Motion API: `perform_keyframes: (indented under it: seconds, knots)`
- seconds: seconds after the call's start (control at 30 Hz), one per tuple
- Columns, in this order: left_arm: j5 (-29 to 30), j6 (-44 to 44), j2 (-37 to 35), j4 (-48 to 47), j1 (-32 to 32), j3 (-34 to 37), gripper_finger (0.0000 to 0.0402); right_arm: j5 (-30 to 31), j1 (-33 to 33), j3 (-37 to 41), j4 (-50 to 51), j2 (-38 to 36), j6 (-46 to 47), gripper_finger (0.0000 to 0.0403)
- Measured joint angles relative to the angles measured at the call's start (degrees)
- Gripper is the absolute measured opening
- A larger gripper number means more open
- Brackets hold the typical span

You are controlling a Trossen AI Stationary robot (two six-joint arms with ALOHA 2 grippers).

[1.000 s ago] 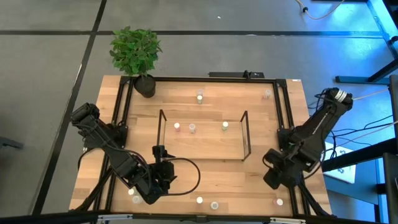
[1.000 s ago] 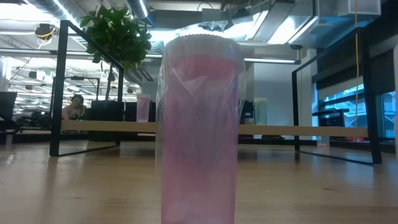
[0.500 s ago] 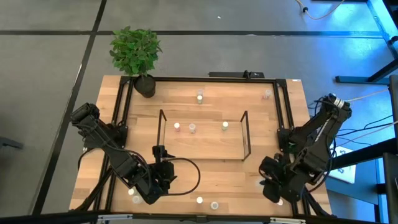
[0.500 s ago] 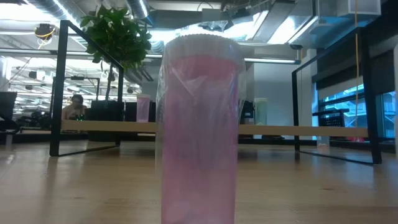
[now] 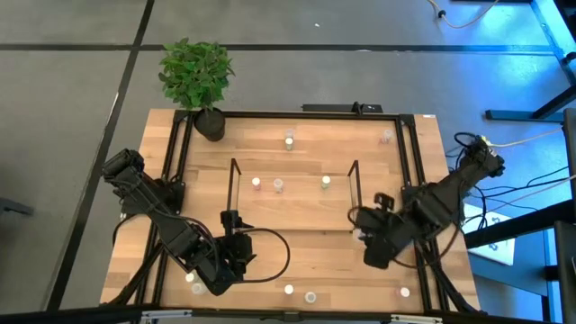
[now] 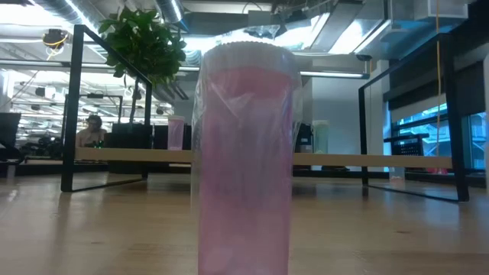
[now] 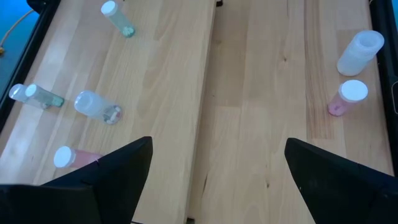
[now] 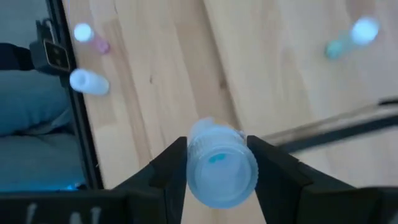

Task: Pick and place medicine bottles onto shelf by color
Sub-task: Put the right white pill bottle on the shelf

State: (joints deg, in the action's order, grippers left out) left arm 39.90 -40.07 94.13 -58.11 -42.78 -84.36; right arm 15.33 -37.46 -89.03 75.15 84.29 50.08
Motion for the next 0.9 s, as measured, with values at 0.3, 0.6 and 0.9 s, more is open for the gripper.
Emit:
perform_keyframes:
  seconds: [0.3, 0.6, 0.9]
  knots:
    - [0.0, 0.0, 0.0, 0.1, 0.0, 0.0, 0.036, 0.1, 11.2, -3.1, -2.0, 0.0, -19.1, 0.0154]
    - [0.0, 0.0, 0.0, 0.2, 0.0, 0.0, 0.036, -0.1, 19.4, -2.6, -7.1, 0.0, -30.0, 0.0154]
    - [0.0, 0.0, 0.0, 0.4, 0.0, 0.0, 0.036, -8.5, 26.0, -2.7, -13.0, 2.9, -40.7, 0.0154]
